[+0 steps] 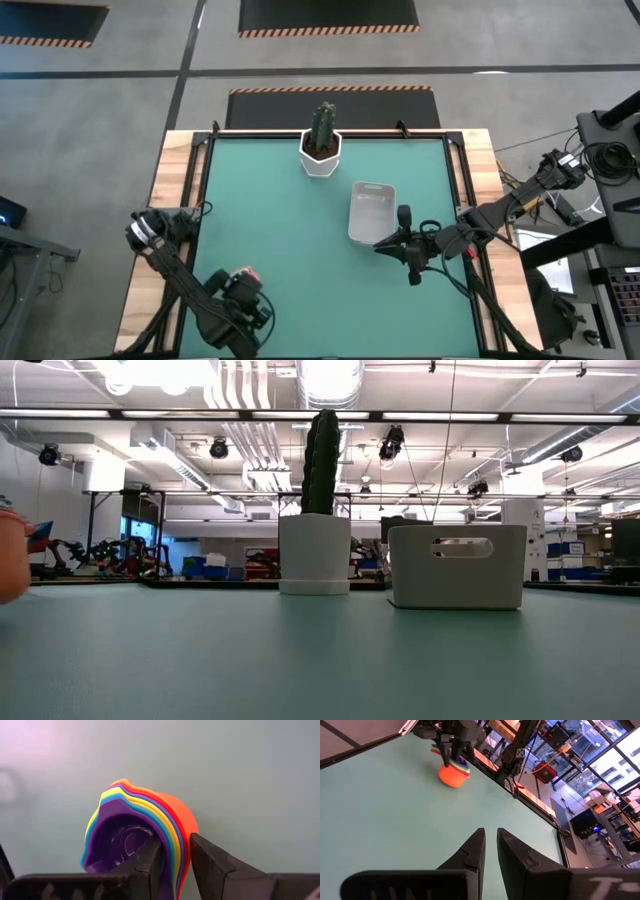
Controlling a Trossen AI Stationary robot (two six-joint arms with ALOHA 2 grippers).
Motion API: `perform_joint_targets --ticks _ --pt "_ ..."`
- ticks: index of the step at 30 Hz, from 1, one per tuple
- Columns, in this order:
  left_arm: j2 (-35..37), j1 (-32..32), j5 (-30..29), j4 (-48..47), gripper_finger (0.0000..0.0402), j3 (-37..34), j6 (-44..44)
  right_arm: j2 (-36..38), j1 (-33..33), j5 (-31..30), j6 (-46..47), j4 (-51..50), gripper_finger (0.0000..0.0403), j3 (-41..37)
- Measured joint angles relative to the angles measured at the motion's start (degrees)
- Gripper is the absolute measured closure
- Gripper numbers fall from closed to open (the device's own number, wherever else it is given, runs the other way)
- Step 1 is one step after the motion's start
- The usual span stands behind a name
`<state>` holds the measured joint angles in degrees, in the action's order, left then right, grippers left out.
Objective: Nest measuring cups in basket
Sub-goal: Put the stacked measuring cups into the gray bin
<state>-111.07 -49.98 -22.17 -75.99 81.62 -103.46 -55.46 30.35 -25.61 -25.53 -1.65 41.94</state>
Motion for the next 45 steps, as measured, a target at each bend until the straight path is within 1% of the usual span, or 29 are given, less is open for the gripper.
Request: perform_joint_targets --ticks 7,10,13,16,19,22,26,29,33,35,38,41,43,45 --pt "0.04 0.2 -5.59 0.27 0.0324 -0.07 2.21 0.0 0.0 0.0 0.01 -0.02 0.0365 -0.01" --pt "0.04 0.2 -10.21 0.61 0.0324 1.39 7.17 0.0 0.0 -0.02 -0.05 -0.14 0.0365 -0.01" --pt "0.13 1.14 -15.36 -0.04 0.0324 4.19 15.17 0.0 0.0 -0.91 -0.1 -0.17 0.0364 0.0" --pt "0.19 3.04 -17.7 -1.08 0.0324 7.2 22.67 0.07 0.0 -2.77 -0.08 -0.74 0.0364 0.01" --pt "0.2 5.7 -19.62 -0.96 0.0324 10.29 30.83 0.58 0.0 -3.13 0.01 -1.83 0.0365 0.01" --pt "0.24 8.7 -22.91 0.09 0.0324 13.37 42.26 2.46 0.15 -3.09 1.05 -3.76 0.0365 0.01" --pt "0.28 13.38 -27.89 1.43 0.0324 16.54 58.66 6.76 0.15 -2.59 5.38 -9.29 0.0365 0.01" --pt "0.28 17.49 -29.31 5.21 0.0323 18.02 70.98 10.05 0.15 0.64 8.47 -12.43 0.0364 0.01" --pt "0.31 23.24 -28.11 16.91 0.0323 18.12 91.39 13.51 0.15 6.82 10.14 -13.11 0.0365 -0.6" --pt "0.31 25.81 -25.55 22.79 0.0323 18.12 101.79 14.69 0.15 9.69 10.39 -13.07 0.0365 -1.22" --pt "0.31 29.48 -20.52 29.99 0.0323 18.12 113.09 16.14 0.15 13.38 10.16 -13.41 0.0365 -2.04" --pt "0.31 32.8 -14.63 34.51 0.0323 18.12 120.3 17.56 0.15 16.37 10.47 -13.54 0.0364 -2.37" --pt "0.29 34.89 -10.84 36.96 0.0323 18.12 122.43 18.36 0.15 17.67 11.15 -14.05 0.0365 -2.46" --pt "0.04 36.75 -8.3 38.98 0.0323 18.1 123.89 19.15 0.16 18.81 11.89 -14.88 0.0365 -2.62"
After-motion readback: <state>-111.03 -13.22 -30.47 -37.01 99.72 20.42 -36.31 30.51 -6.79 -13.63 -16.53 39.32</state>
